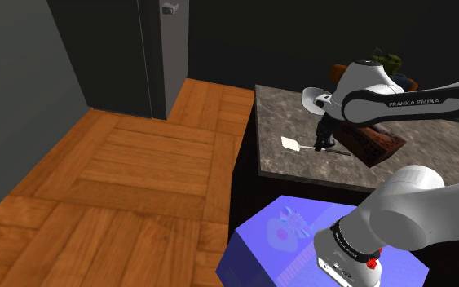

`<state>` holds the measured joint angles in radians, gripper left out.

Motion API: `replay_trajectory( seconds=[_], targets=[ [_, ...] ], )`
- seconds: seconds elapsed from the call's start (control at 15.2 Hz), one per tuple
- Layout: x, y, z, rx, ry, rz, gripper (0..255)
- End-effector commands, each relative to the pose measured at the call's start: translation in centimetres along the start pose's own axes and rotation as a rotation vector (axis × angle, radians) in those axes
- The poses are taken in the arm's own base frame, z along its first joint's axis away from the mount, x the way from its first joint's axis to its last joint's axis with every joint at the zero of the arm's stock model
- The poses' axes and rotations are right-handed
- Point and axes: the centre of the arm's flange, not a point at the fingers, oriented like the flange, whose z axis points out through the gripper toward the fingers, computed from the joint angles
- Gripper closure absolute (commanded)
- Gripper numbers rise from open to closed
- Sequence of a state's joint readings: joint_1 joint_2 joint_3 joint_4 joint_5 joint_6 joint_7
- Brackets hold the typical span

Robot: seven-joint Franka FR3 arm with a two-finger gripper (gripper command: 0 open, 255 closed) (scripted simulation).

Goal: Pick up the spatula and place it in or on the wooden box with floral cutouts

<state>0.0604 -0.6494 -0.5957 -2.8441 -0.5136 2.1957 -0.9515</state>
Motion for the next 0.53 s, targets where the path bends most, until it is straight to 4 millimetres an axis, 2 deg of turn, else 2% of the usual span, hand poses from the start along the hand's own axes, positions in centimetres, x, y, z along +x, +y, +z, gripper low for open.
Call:
replay_trajectory(
  seconds=[0.0, 0.33, 0.46],
  targets=[
    [0.0, 0.0, 0.0, 0.0, 0.0, 0.0, 255],
    [0.0, 0.0, 0.0, 0.0, 0.0, 0.0, 255],
    [-0.1, 0.0, -1.0, 0.0, 0.0, 0.0, 255]
  ],
)
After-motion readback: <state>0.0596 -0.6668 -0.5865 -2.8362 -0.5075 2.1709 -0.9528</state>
